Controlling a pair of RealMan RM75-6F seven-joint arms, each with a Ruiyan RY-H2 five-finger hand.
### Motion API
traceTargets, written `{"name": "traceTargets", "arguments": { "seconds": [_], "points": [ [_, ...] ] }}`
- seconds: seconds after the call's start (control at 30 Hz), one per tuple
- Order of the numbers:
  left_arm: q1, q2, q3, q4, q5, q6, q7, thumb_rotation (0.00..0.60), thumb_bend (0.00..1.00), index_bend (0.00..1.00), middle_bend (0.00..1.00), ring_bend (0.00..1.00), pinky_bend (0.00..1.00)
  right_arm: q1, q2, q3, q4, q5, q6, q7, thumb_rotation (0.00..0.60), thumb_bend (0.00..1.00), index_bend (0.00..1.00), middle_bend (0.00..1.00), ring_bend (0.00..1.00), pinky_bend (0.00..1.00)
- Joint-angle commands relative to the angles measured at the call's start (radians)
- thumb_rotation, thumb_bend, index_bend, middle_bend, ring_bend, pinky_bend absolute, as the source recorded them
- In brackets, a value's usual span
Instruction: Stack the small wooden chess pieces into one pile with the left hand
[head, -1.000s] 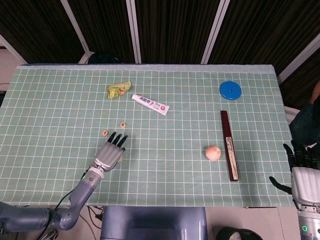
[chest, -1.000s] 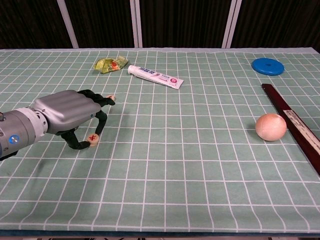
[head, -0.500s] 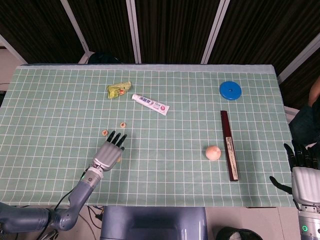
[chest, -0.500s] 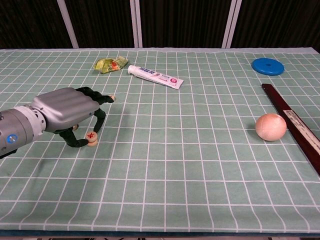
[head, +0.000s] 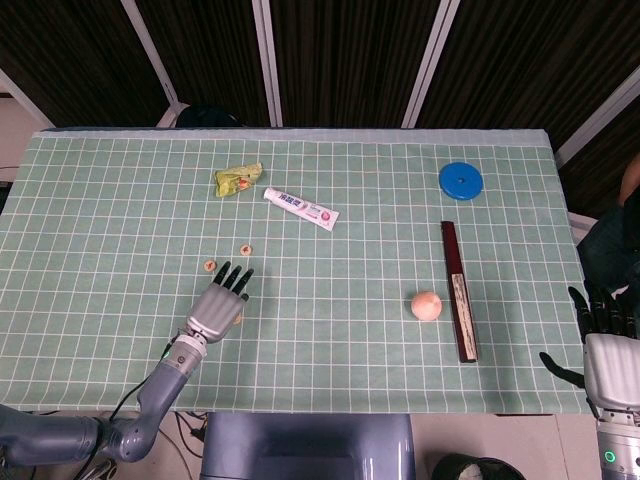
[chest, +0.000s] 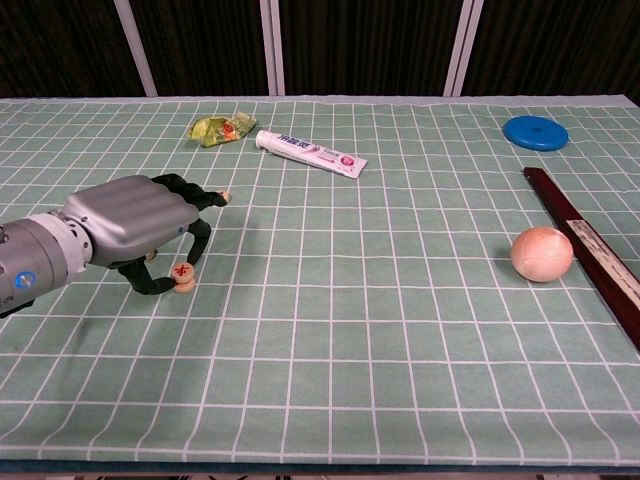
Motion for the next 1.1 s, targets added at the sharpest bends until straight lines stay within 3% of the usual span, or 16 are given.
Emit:
{"name": "traceTargets", "arguments": {
  "seconds": [0.03, 0.5, 1.1],
  "points": [
    [0.000, -0.001, 0.000, -0.004, -0.001, 0.004, 0.006, 0.600, 0.31, 0.45, 0.00, 0.00, 0.00, 0.000, 0.000, 0.000, 0.001, -0.001, 0.001, -0.001, 0.600, 0.23, 0.09, 0.01, 0.00, 0.00],
    [0.005, -0.002, 0.004, -0.006, 0.005, 0.008, 0.015, 0.600, 0.31, 0.47, 0.00, 0.00, 0.00, 0.000, -0.002, 0.002, 0.004, -0.001, 0.003, 0.000, 0.600, 0.23, 0.09, 0.01, 0.00, 0.00],
    [0.023, 0.012, 0.004, -0.009, 0.004, 0.034, 0.033, 0.600, 0.31, 0.42, 0.00, 0.00, 0.00, 0.000, -0.007, 0.004, 0.005, 0.001, 0.007, -0.004, 0.600, 0.23, 0.09, 0.01, 0.00, 0.00]
  ]
}}
